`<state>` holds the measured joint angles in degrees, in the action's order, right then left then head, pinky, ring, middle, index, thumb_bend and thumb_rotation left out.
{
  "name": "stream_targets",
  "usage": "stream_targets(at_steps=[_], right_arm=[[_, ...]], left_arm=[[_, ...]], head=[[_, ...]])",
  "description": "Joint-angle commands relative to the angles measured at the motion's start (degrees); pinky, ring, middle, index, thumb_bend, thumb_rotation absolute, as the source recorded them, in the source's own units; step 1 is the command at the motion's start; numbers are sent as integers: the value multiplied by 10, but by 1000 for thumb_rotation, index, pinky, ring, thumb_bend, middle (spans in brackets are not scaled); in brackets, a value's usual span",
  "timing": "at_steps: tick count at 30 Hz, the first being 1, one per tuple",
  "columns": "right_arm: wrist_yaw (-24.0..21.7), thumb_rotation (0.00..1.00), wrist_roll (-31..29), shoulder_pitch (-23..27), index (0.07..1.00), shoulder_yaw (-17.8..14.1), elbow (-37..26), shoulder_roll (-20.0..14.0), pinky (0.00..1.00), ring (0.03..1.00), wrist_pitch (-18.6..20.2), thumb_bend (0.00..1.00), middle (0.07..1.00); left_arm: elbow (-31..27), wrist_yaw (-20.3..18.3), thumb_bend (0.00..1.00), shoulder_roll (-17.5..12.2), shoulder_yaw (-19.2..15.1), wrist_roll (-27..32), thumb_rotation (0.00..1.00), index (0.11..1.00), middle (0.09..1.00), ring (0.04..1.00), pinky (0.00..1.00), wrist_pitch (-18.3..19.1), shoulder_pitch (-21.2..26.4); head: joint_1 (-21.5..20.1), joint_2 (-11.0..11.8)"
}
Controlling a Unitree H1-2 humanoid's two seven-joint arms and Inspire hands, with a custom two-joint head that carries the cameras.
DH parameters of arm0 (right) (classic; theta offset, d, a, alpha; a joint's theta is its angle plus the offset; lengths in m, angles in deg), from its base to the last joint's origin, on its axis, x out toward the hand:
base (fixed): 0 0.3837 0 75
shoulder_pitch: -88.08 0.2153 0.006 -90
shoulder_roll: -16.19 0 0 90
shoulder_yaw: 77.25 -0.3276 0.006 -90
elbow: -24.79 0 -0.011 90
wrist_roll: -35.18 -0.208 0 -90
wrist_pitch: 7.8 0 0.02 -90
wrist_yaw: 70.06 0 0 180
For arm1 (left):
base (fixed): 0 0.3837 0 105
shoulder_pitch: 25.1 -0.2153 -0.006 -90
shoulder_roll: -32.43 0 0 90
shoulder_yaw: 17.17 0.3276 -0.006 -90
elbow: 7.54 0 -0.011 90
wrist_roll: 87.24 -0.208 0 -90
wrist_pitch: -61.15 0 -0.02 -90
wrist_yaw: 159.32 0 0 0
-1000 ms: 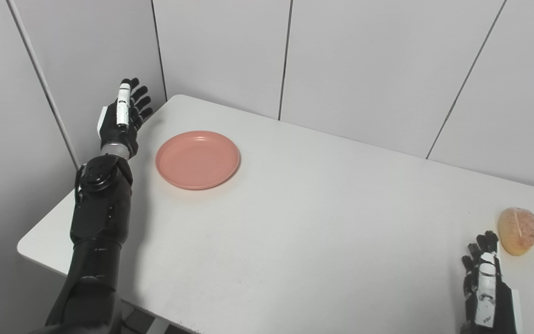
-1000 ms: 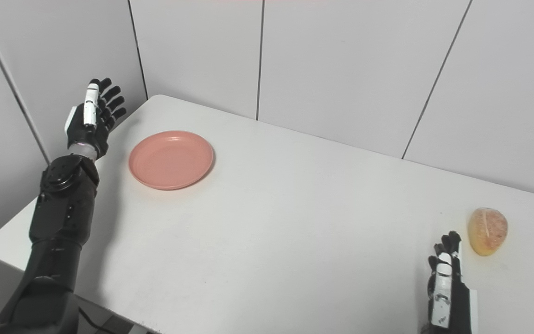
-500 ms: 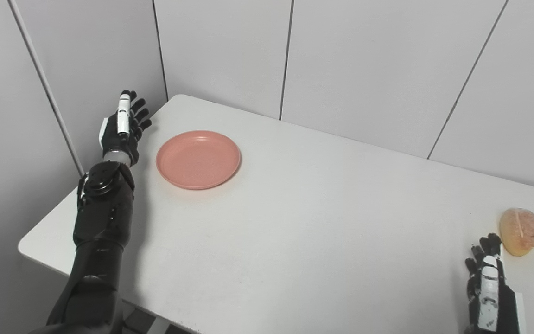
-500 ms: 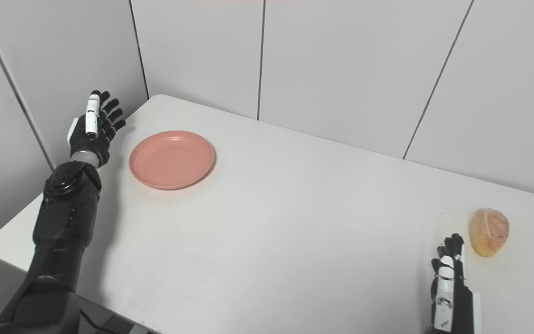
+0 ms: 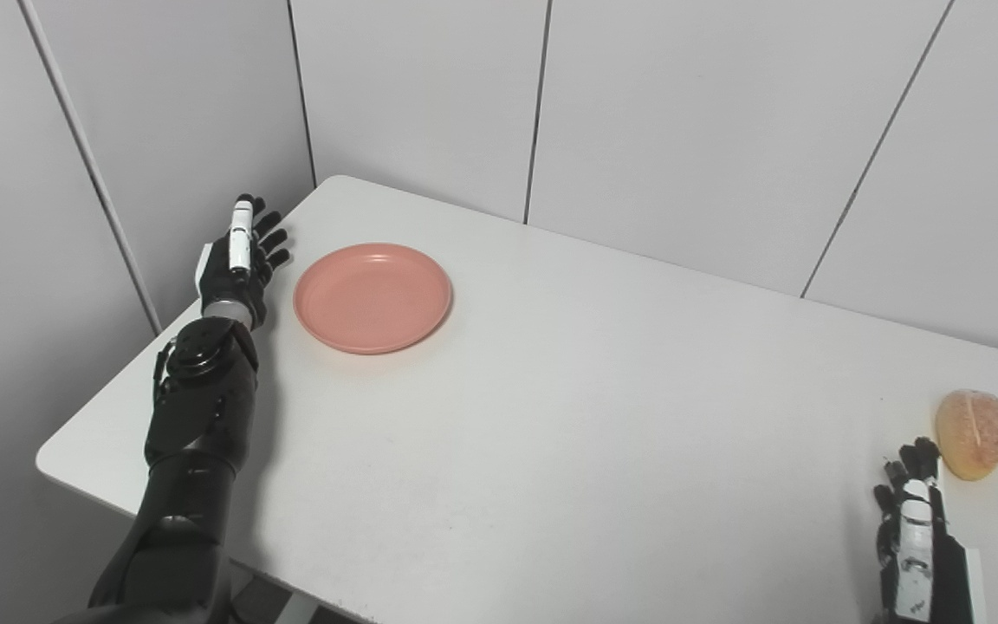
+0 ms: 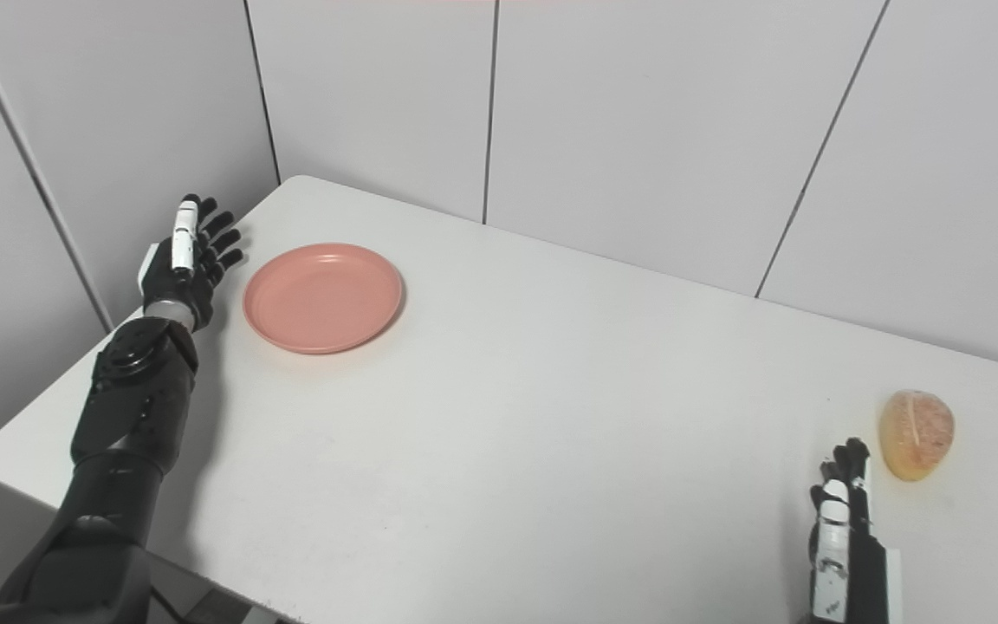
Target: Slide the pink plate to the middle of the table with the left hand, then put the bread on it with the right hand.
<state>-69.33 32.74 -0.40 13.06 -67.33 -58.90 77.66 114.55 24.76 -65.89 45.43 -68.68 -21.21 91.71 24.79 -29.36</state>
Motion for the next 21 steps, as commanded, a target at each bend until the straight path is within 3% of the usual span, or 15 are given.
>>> stream_targets(at_steps=[1,21], right_arm=[[-5,1000,-1,-6,1000,-5,3,-6,1000,1000,-16,144,1000],[-9,1000,1,-9,1000,-2,-11,-10,1000,1000,-4,126,1000]], left_arm=[[3,2,349,-13,1,-3,1000,892,905,913,902,-25,22],[54,-12,340,-5,27,-7,1000,899,903,899,892,-53,24]], head=[[-1,0],[-6,-7]])
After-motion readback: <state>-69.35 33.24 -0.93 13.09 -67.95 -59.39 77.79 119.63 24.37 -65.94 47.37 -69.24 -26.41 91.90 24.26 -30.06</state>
